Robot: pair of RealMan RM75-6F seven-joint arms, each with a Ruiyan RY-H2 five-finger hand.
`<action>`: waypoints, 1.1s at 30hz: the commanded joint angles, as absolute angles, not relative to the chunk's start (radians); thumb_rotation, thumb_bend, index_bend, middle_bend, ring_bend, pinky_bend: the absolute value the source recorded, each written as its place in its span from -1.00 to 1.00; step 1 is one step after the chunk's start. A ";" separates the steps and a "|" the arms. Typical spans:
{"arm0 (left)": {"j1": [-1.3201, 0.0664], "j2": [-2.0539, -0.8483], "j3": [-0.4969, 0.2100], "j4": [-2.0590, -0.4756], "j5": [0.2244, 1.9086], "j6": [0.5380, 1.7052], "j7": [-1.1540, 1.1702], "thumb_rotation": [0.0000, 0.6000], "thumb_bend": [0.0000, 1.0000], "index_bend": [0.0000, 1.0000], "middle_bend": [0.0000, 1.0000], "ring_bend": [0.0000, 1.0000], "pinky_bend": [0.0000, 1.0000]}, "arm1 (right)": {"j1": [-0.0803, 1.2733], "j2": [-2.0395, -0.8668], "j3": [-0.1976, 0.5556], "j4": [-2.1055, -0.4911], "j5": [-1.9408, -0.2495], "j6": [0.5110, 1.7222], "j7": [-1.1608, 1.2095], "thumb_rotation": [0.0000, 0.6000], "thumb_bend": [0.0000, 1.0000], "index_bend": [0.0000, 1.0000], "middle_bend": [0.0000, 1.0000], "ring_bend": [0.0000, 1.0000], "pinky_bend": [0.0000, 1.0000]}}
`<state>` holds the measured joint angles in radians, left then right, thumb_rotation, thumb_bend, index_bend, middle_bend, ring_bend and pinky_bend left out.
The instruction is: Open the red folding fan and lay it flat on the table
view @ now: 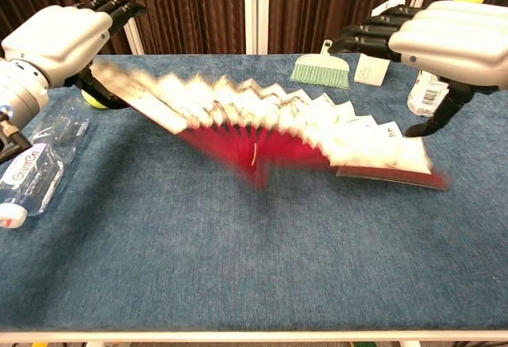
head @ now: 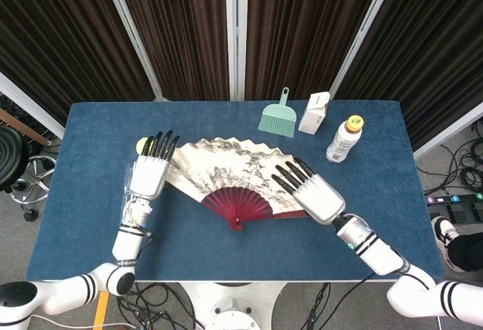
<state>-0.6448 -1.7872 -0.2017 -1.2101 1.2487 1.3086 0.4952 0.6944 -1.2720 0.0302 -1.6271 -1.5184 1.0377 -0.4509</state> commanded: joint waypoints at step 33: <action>-0.430 -1.272 -0.171 -1.577 1.198 1.297 0.239 1.00 -1.00 -0.87 -1.00 -1.00 -0.97 | 0.398 -0.989 -0.006 -1.678 -1.523 1.323 -0.069 1.00 -0.77 -1.00 -0.83 -1.00 -1.00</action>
